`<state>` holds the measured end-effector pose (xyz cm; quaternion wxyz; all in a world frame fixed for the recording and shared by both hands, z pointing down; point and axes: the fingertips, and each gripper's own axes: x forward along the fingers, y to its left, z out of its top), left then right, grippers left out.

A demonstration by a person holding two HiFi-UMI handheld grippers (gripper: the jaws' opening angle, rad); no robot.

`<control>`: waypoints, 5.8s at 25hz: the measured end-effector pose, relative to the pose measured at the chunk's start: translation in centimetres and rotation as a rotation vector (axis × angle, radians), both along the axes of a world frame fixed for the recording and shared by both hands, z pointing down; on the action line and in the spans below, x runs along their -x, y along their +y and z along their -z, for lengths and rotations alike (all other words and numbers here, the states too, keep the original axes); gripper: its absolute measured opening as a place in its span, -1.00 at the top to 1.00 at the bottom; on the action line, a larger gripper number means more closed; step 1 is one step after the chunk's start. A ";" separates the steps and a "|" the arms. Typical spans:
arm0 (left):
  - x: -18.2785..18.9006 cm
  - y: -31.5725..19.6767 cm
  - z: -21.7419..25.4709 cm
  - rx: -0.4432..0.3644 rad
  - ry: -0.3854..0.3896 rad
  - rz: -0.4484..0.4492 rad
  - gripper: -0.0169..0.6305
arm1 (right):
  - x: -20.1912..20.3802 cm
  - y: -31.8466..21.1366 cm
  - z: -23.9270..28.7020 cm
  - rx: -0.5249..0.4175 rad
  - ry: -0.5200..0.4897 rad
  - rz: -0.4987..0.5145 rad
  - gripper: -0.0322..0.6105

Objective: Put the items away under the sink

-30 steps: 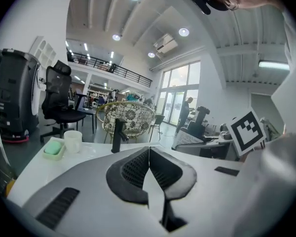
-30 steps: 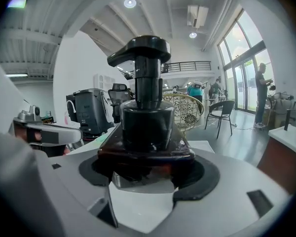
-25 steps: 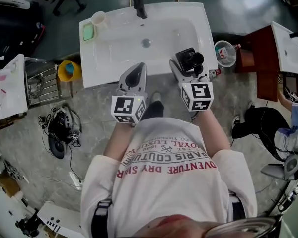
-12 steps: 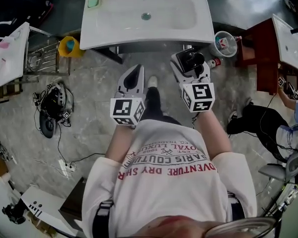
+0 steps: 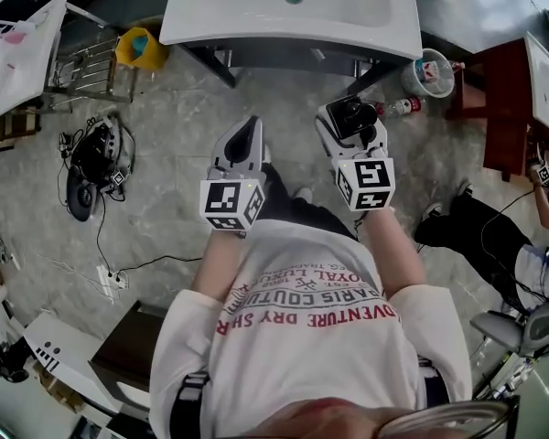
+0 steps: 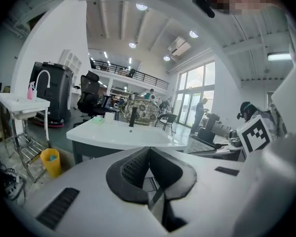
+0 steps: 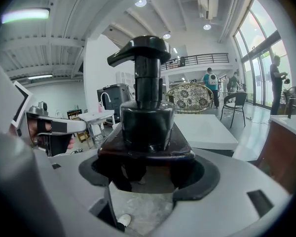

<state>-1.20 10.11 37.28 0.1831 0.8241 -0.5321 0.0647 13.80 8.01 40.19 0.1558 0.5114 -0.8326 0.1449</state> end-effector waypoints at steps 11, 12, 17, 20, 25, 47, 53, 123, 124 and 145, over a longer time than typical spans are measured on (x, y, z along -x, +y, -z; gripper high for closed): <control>3.4 -7.4 -12.1 -0.062 -0.011 -0.020 0.88 | 4.6 -6.8 -13.8 -0.031 0.009 0.016 -0.24; 3.7 -8.1 -13.7 -0.070 -0.014 -0.024 0.88 | 5.0 -7.5 -15.4 -0.039 0.010 0.018 -0.24; 5.0 -11.1 -22.5 -0.109 -0.029 -0.027 0.88 | 6.5 -10.3 -23.8 -0.082 0.015 0.034 -0.24; 5.5 -12.6 -27.7 -0.131 -0.041 -0.039 0.88 | 7.2 -11.8 -28.9 -0.102 0.026 0.041 -0.24; 5.8 -14.5 -34.0 -0.171 -0.037 -0.051 0.88 | 7.3 -14.0 -35.1 -0.128 0.038 0.026 -0.24; 11.6 -20.4 -37.8 -0.183 -0.015 -0.055 0.88 | 12.8 -27.2 -40.4 -0.064 0.058 -0.030 -0.24; 12.2 -21.4 -38.5 -0.172 0.006 -0.062 0.88 | 13.4 -30.4 -41.7 -0.034 0.082 -0.058 -0.24; 1.4 -15.8 -24.7 -0.016 -0.006 -0.145 0.88 | 4.2 -15.6 -23.1 -0.137 -0.067 -0.193 0.82; 1.2 -15.7 -22.8 -0.016 -0.001 -0.141 0.88 | 3.9 -15.4 -21.3 -0.133 -0.065 -0.194 0.82; 0.2 -11.7 11.5 -0.177 0.008 -0.103 0.88 | 2.0 -10.5 12.7 -0.240 -0.086 -0.180 0.83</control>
